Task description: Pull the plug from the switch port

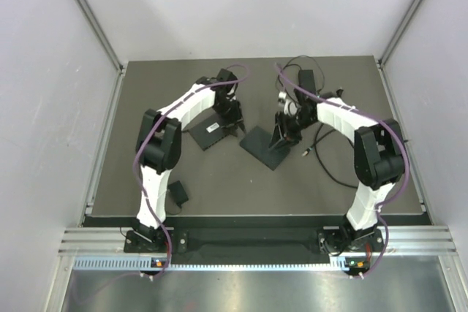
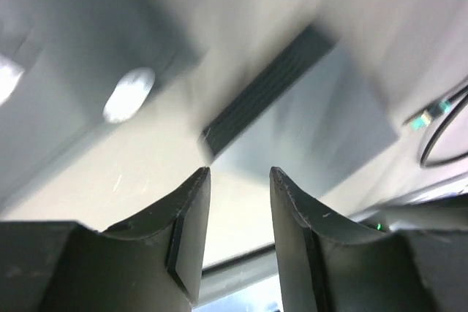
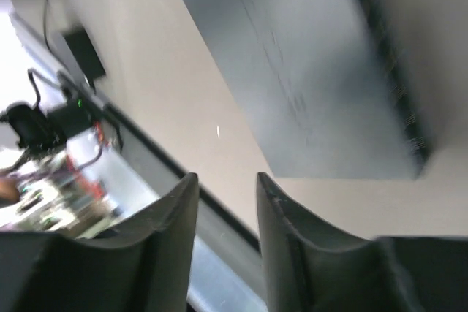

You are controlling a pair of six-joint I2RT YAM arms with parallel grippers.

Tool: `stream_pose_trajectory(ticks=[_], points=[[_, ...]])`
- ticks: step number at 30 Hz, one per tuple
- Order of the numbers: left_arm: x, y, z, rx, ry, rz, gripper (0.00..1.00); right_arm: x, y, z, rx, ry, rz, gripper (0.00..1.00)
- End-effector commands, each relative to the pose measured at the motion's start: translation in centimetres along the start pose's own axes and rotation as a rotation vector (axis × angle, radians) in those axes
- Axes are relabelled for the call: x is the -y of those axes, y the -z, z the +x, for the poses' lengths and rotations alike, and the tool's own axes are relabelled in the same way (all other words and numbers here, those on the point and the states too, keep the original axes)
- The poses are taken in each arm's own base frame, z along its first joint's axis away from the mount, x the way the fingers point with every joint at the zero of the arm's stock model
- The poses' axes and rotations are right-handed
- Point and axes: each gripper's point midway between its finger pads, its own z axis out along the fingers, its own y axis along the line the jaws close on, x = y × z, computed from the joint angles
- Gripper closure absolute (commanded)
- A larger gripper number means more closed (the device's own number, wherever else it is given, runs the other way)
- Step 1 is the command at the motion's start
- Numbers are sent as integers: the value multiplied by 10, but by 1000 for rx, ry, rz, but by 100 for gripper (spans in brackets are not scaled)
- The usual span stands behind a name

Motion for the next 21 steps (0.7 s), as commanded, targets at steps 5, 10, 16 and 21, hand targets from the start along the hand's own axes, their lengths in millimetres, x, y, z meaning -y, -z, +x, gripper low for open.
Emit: stream_pose_trajectory(ticks=[5,10,16,21], points=[[-2,47,46,-6,31,114,57,5,31,-78,132,104,131,55],[4,27,68,-111,95,207,58,24,14,-94,111,71,149,53],[14,17,57,-86,95,206,58,41,6,-85,88,41,172,53],[12,0,55,-106,116,205,58,47,2,-69,79,32,171,54]])
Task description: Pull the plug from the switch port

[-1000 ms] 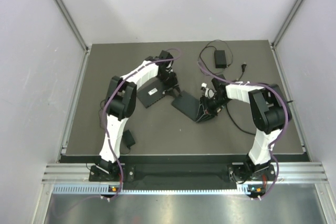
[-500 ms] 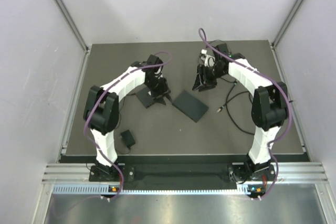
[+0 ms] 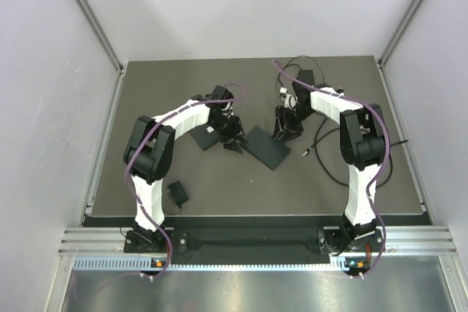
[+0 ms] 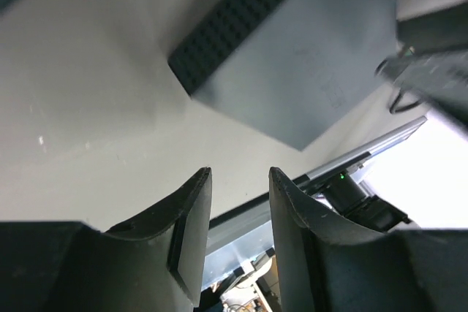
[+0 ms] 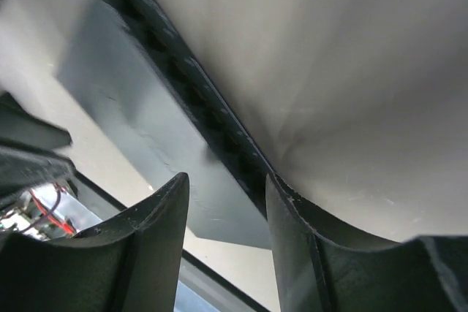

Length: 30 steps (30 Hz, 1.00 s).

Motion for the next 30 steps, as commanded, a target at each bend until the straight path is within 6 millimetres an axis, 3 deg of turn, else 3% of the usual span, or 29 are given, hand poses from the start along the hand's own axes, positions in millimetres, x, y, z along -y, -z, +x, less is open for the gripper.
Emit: stream_pose_trajectory(ticks=[1,4,13,18,21,22,25,29,30], points=[[9,-12,-13,8,0,38,58,0,10,10,23,20,2,54],[2,-25,-18,-11,14,12,58,5,9,20,21,11,12,54],[23,-39,-35,-13,27,55,59,-6,12,56,16,-24,-73,60],[62,-56,-43,-49,48,154,59,-34,17,78,42,-17,-194,61],[93,-61,-41,-74,41,228,60,-50,24,77,93,2,-266,59],[105,-55,-43,-58,19,247,60,-48,25,74,110,3,-249,58],[104,-38,-51,-5,-20,209,60,-47,34,71,141,7,-229,56],[81,-11,-56,60,-63,126,60,-37,39,71,145,-11,-184,55],[82,4,-55,88,-72,123,60,-35,39,73,132,-13,-170,55]])
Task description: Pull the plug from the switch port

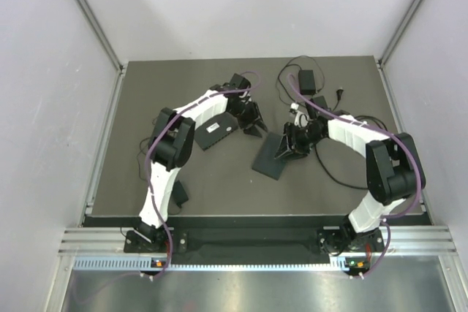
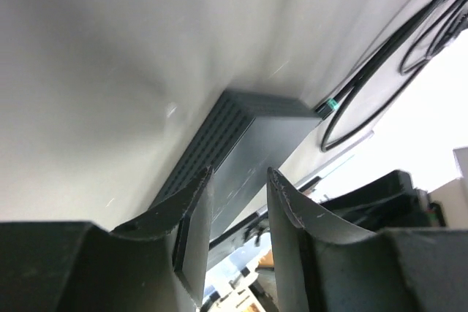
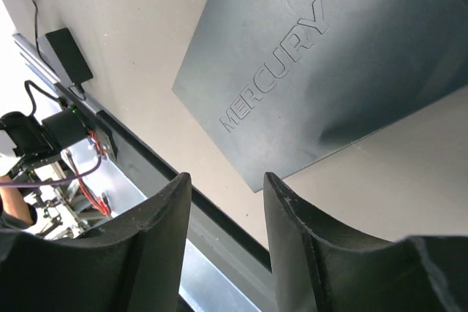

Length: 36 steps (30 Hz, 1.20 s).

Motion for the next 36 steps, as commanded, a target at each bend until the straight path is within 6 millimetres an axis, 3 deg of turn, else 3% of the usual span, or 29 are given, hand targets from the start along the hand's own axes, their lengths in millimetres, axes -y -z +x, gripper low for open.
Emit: stream_pose_trajectory(ticks=[1,3,4,8,9,12,17,21,26,28,33,35,36], points=[[-1,53,5,70,-47,-35,60,-7,12,-17,57,46,5,55],[-2,68,17,89,-72,-36,60,-4,12,-18,50,46,20,55],[-17,66,28,68,-54,-60,60,-1,13,-19,51,48,33,55],[-36,77,60,22,-43,-67,60,1,13,-14,30,59,39,55],[-45,77,73,-1,-34,-73,60,4,12,-9,18,54,43,55],[-56,84,88,-13,-21,-75,60,8,11,5,-14,73,34,54],[-60,99,85,57,-53,-127,59,12,8,24,-43,53,20,50],[-59,87,89,19,-32,-79,60,12,2,31,-63,41,10,51],[-48,75,97,-43,14,17,67,8,16,-10,49,55,85,47],[-42,73,96,-49,19,49,69,-5,25,-36,91,77,84,43],[-27,61,110,-125,13,114,76,-2,41,-99,166,99,155,38],[-27,57,114,-156,18,127,89,11,33,-113,152,75,169,30],[-29,55,117,-170,25,125,95,3,38,-131,169,94,156,30]])
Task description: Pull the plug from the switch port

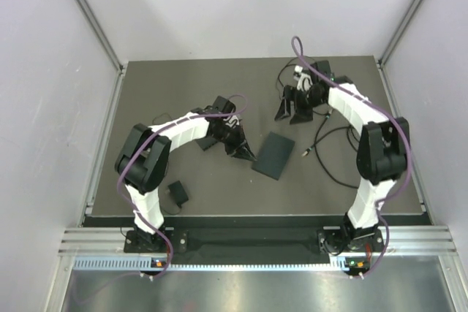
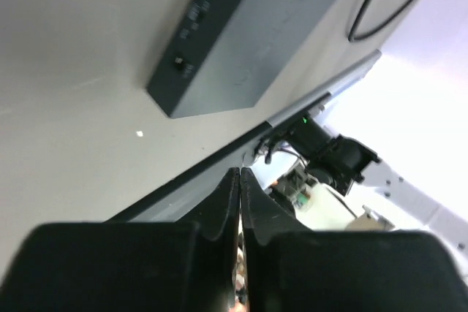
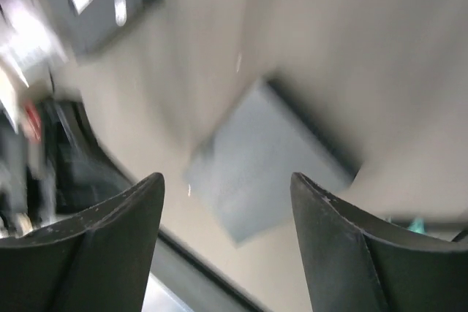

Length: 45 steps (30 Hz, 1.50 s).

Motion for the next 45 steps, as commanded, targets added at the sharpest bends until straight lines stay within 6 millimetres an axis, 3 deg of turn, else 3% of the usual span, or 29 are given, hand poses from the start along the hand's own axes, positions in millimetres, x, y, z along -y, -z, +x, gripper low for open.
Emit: stream_pose_trajectory(ticks=[1,2,6,13,17,20,28,29,32,33,39,45], points=[[11,-7,11,-77,-6,72,100,24,-16,-15,-79,-46,46,30],[9,-9,13,-91,3,70,100,18,-14,-32,-50,-32,31,30],[4,-18,22,-139,18,49,97,14,-25,-46,-52,-39,-11,29],[-6,-39,43,-197,17,-5,93,19,-46,-32,-107,-62,-45,32],[-16,-51,46,-210,40,-34,92,26,-53,-15,-135,-73,-39,42],[-22,-59,41,-216,63,-59,91,27,-54,-5,-142,-82,-43,47],[-9,-67,17,-161,24,-87,90,31,-54,14,-152,-91,-33,58],[-3,-69,10,-146,3,-92,89,31,-52,17,-151,-90,-32,60],[-14,-68,0,-147,-15,-167,89,30,-48,24,-144,-92,-29,67],[-5,-66,-9,-128,-36,-160,89,30,-47,24,-136,-93,-30,68],[-16,-64,-35,-112,-32,-181,89,26,-39,31,-114,-101,-30,71],[-30,-76,-40,-126,-28,-205,88,25,-28,38,-111,-98,-17,71]])
